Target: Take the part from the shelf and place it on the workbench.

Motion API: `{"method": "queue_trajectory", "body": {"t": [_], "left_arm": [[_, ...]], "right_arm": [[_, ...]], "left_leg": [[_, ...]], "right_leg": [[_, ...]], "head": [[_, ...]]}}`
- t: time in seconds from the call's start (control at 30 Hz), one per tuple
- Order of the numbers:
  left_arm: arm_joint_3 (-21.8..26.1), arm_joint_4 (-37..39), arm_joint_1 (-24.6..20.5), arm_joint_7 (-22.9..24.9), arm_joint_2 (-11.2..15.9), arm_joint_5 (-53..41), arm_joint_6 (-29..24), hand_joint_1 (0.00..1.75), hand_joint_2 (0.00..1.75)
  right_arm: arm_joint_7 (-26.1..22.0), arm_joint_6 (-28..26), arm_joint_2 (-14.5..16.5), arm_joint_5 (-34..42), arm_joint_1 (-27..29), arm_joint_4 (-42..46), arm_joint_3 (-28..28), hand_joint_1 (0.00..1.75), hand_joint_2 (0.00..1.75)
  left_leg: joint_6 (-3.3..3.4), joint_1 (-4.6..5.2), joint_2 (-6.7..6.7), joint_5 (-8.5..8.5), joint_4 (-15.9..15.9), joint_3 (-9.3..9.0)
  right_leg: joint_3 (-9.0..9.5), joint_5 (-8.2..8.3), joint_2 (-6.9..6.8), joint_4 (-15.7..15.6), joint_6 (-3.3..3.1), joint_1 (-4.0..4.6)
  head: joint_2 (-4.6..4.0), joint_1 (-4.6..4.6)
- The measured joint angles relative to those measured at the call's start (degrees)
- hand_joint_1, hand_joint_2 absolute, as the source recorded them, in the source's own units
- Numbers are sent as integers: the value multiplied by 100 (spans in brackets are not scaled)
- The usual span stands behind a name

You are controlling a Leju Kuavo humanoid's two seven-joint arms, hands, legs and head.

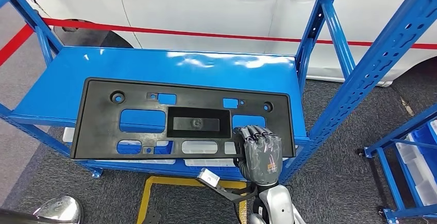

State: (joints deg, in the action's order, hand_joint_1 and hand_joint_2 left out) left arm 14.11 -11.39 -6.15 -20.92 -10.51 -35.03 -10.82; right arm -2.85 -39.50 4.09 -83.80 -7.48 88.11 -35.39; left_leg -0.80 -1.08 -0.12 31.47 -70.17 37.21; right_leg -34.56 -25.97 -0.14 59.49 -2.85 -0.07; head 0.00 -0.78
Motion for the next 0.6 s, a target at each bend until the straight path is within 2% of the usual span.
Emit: {"method": "queue_trajectory", "body": {"t": [0.07,0.1,0.17,0.23,0.27,0.3,0.37,0.4,0.43,0.47,0.5,0.53,0.6], "left_arm": [[2,0,-9,-1,5,-1,1,0,175],[3,0,-16,-2,8,-1,3,0,175],[7,0,-14,-3,13,-1,9,0,175],[8,0,0,-2,11,-4,13,0,175],[8,0,2,-3,10,-10,13,0,175],[8,0,-3,-3,8,-20,14,0,175],[9,0,-9,-3,7,-38,15,0,175],[10,0,-6,-2,7,-42,15,0,175],[11,0,-1,-1,7,-44,16,0,175],[11,0,4,-1,5,-45,18,0,175],[12,0,7,-1,3,-45,21,0,175],[12,0,6,-2,0,-46,24,0,175],[12,0,1,-2,-4,-47,27,0,175]], "right_arm": [[-5,0,8,0,4,2,16,171,175],[-6,0,13,0,3,3,26,171,175],[-13,0,17,-3,6,4,38,171,175],[-21,-1,17,-10,11,6,49,171,175],[-25,-2,17,-13,10,8,60,171,175],[-30,-2,16,-16,10,9,73,171,175],[-42,-1,16,-21,21,9,95,171,175],[-48,-1,15,-25,34,9,103,171,175],[-51,-1,15,-29,46,8,111,171,175],[-54,-1,14,-33,55,8,116,171,175],[-53,-1,14,-34,58,9,120,171,175],[-52,-1,14,-35,57,9,122,171,175],[-52,-2,15,-39,53,14,124,171,175]], "left_leg": [[88,36,1,-270,793,-452],[125,60,2,-334,1058,-591],[171,96,2,-359,1223,-657],[218,78,9,-428,1279,-651],[252,61,18,-472,1316,-646],[281,43,28,-514,1348,-633],[312,39,37,-558,1350,-576],[312,39,38,-569,1337,-544],[308,40,39,-577,1319,-516],[303,39,38,-582,1296,-491],[296,37,37,-581,1269,-470],[283,35,36,-575,1236,-452],[232,50,32,-563,1172,-408]], "right_leg": [[-9,19,1,8,22,20],[-18,34,-1,11,46,22],[-40,72,-5,7,111,16],[-54,76,-1,11,176,11],[-91,-4,5,95,206,10],[-173,-155,10,291,231,6],[-456,-573,14,982,272,-22],[-586,-718,13,1315,292,-36],[-642,-761,12,1496,308,-50],[-594,-696,11,1466,320,-63],[-438,-546,9,1219,325,-77],[-220,-385,8,829,321,-89],[99,-211,12,222,291,-80]], "head": [[0,-1],[0,-1],[0,-1],[0,-2],[0,-4],[0,-5],[0,-6],[0,-5],[0,-5],[0,-5],[0,-5],[0,-6],[0,-5]]}}
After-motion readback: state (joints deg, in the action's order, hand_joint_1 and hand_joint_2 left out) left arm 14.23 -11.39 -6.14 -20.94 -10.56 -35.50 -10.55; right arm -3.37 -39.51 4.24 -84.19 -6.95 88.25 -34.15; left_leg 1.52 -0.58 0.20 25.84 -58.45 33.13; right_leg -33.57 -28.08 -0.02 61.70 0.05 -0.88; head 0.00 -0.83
